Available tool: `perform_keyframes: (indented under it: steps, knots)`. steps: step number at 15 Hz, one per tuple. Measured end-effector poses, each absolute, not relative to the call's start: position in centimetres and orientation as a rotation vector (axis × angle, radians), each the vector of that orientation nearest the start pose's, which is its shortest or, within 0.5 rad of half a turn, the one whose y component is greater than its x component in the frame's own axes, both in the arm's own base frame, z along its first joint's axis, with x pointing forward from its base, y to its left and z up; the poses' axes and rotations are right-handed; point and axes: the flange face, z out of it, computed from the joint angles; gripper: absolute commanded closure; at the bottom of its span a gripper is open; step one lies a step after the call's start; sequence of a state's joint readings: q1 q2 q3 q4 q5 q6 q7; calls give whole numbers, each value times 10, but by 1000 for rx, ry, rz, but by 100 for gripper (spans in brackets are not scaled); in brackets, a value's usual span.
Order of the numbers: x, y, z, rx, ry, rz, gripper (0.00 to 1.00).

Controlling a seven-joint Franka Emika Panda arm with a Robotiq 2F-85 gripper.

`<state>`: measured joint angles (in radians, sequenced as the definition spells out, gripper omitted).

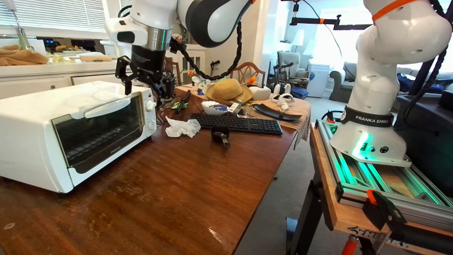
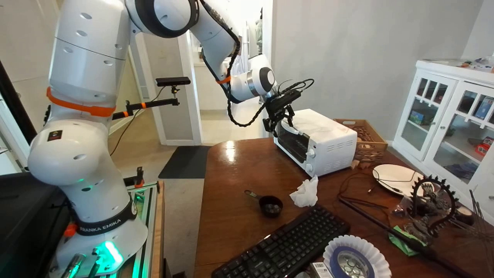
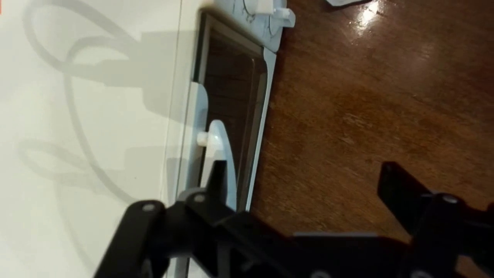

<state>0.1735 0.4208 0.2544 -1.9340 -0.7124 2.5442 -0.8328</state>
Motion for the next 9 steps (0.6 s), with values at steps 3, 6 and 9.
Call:
perform_keyframes:
  steps: [3, 6, 9]
  knots:
    - [582, 270, 289, 1704, 2152, 183, 0]
    - [587, 273, 290, 1698, 2148, 192, 0]
    - [592, 279, 292, 1685, 2150, 205, 0]
